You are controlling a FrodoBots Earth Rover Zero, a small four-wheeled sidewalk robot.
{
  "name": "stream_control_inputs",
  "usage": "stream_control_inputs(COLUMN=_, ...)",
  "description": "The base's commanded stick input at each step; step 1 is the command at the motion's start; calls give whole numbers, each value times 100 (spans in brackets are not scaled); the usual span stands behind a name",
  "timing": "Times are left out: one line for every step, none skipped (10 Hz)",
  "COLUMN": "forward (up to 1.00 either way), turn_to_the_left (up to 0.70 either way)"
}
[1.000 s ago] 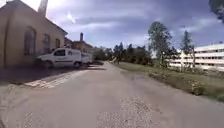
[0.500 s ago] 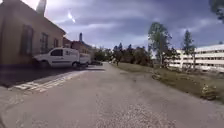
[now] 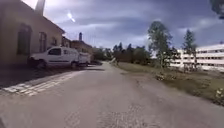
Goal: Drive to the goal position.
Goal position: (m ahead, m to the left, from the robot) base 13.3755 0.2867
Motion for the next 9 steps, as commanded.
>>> stream_control_inputs(forward=70, turn_to_the_left=6)
stream_control_inputs(forward=70, turn_to_the_left=6)
stream_control_inputs(forward=70, turn_to_the_left=6)
stream_control_inputs(forward=70, turn_to_the_left=6)
stream_control_inputs(forward=70, turn_to_the_left=6)
stream_control_inputs(forward=70, turn_to_the_left=6)
stream_control_inputs(forward=70, turn_to_the_left=6)
stream_control_inputs(forward=70, turn_to_the_left=6)
stream_control_inputs(forward=70, turn_to_the_left=6)
